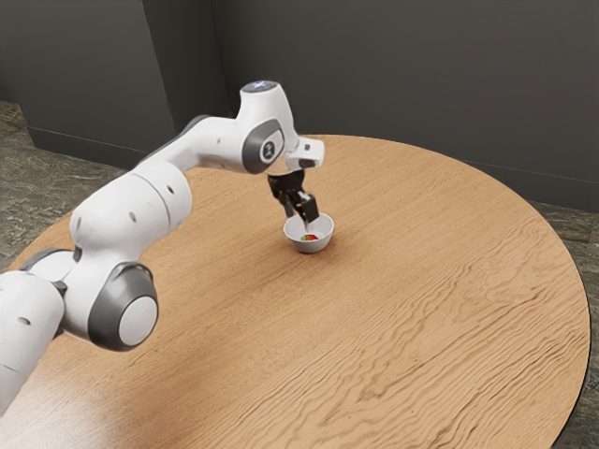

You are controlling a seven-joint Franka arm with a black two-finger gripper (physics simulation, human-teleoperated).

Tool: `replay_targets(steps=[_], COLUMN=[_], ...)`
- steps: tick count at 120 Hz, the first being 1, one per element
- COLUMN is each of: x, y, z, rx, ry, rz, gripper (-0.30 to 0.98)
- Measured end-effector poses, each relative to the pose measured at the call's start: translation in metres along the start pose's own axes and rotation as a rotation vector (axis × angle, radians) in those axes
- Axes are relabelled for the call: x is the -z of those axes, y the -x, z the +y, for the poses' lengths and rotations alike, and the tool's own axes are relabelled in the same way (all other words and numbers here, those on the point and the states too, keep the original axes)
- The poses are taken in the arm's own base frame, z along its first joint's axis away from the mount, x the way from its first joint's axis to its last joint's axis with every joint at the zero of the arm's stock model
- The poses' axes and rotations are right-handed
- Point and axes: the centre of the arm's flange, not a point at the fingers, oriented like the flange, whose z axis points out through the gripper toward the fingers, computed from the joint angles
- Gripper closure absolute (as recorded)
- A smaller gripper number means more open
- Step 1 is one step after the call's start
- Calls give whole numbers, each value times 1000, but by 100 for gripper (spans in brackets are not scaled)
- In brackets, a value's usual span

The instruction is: Take strawberry from the bowl

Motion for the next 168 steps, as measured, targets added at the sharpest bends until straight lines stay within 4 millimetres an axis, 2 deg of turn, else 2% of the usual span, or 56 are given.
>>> replay_targets(steps=[13, 33, 52, 88, 168], x=[-2, -15, -28, -41, -52], y=[3, -1, 0, -1, -3], z=[-8, -5, -12, -16, -14], rx=[13, 15, 24, 23, 5], ry=[-1, 11, -2, -16, -21], rz=[4, 36, 63, 89, 125], gripper=[18, 21, 23, 25, 39])
